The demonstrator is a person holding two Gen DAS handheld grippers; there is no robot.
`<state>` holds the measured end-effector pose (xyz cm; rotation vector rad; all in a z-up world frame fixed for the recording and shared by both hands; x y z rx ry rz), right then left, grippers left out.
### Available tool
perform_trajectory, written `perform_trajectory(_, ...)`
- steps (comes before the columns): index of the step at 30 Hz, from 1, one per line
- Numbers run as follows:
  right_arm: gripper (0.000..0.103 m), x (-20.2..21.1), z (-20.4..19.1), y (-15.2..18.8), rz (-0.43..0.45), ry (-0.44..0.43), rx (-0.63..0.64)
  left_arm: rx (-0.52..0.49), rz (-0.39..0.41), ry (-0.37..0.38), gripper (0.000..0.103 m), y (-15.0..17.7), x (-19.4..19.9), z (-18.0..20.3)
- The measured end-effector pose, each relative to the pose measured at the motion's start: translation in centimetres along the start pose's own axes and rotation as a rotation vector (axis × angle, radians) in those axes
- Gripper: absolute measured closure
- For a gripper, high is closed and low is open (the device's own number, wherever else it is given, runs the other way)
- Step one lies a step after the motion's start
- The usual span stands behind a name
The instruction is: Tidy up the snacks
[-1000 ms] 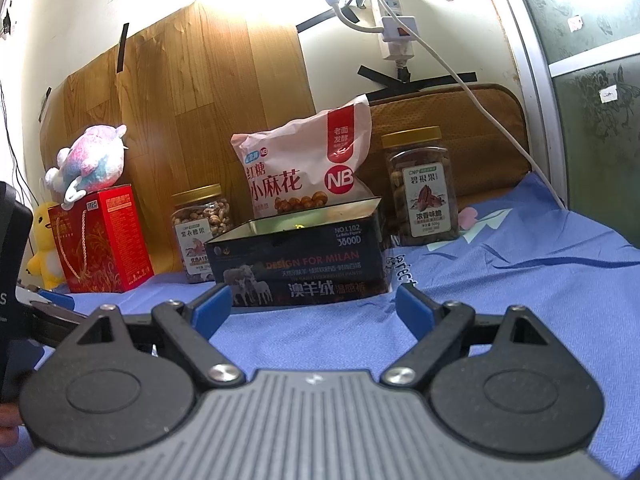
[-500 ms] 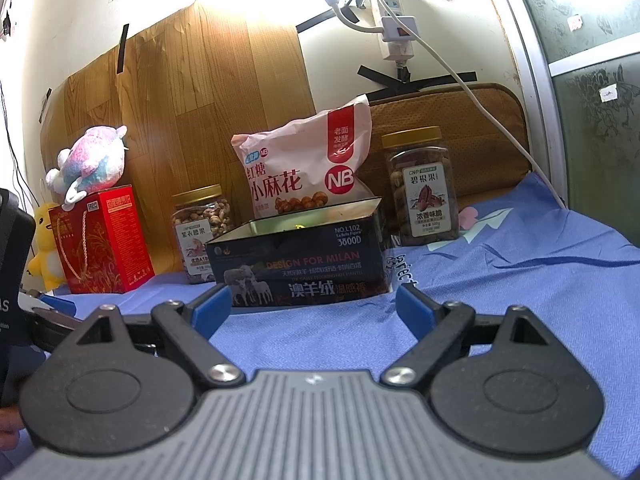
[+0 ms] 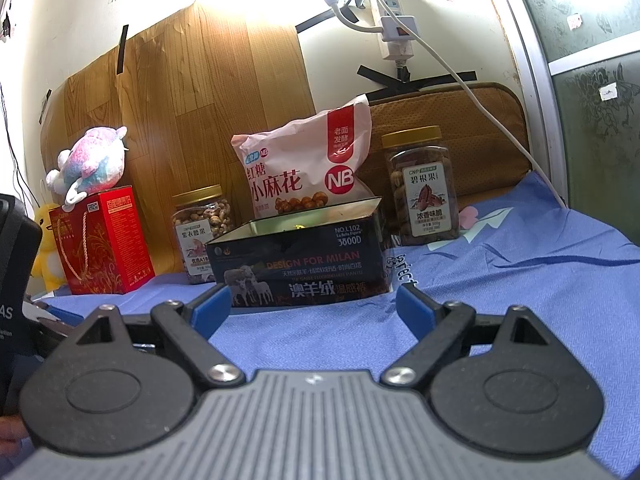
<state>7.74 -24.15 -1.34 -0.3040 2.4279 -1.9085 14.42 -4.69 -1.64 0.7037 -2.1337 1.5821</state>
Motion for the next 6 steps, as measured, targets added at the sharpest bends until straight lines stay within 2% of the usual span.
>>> perform_trajectory(6, 0.011, 0.02, -0.02, 0.01, 0.000, 0.001, 0.000, -0.009, 0.002, 0.020, 0.000, 0.09, 0.10, 0.40)
Point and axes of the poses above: each gripper's, at about its wrist camera, not at the fingertips, and x roughly against the way its jaws point, z to its right, y to its underside, the point moved 4 cm from there along -x, roughly the way its jaws point, and after that the axes turned 5 degrees about z, right-handed, at the moved point
